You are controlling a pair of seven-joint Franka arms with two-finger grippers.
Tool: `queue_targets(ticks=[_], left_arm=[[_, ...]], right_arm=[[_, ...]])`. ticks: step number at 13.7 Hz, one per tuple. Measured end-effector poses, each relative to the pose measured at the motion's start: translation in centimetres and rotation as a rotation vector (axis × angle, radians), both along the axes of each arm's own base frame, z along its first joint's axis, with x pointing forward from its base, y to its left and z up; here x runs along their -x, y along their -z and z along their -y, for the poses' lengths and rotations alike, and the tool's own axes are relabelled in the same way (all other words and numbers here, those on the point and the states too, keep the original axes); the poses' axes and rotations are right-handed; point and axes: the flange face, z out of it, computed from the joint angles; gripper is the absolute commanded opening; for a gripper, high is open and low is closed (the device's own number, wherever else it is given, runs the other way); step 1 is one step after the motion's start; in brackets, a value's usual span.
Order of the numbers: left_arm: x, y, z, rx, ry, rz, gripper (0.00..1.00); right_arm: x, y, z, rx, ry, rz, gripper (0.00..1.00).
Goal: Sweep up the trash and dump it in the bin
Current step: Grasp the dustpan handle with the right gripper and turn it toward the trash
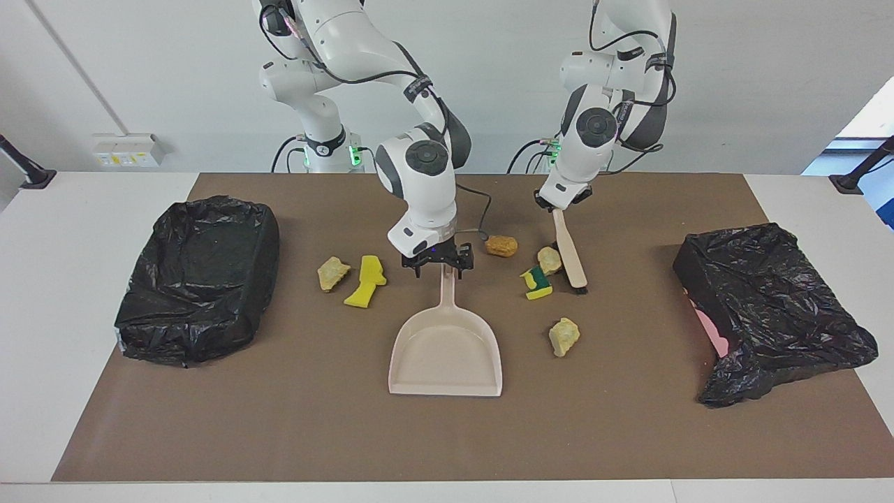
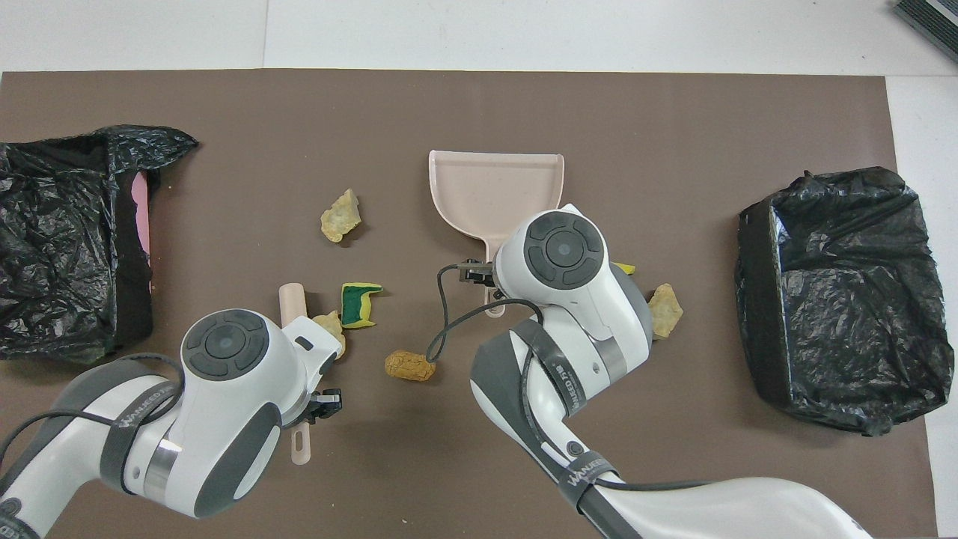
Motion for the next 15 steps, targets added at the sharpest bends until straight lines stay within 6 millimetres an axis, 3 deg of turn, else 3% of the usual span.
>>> queue_targets(ticks=[4,5,7,8,13,15], left_arm=[[-0.4,-0.4,0.2,0.050,0.144,-0.004,0.00],[-0.7,-0.8,0.2,0.053,0.152,-0.009,0.00],[-1.5,-1.7,-0.4,0.059,0.167,-0.033,0.00],[-1.9,-2.2,-0.9,0.068,0.191,-0.042,0.00],[-5.1,-5.4,-4.7,0.113,0.232,-0.020,0.00],[-6.4,-6.2,-5.3,0.093,0.287,0.027,0.00]], right_arm=[[-0.1,0.0,-0.1,-0.004,-0.002,0.007,0.94],[-0.2,0.0,-0.1,-0.009,-0.002,0.016,0.75],[-0.3,0.2,-0.2,-0.013,-0.002,0.021,0.07],[-0.3,0.3,-0.2,-0.012,-0.002,0.021,0.00],[-0.3,0.2,-0.4,-0.013,-0.013,0.026,0.00],[-0.7,-0.9,-0.3,-0.019,-0.097,0.050,0.00]])
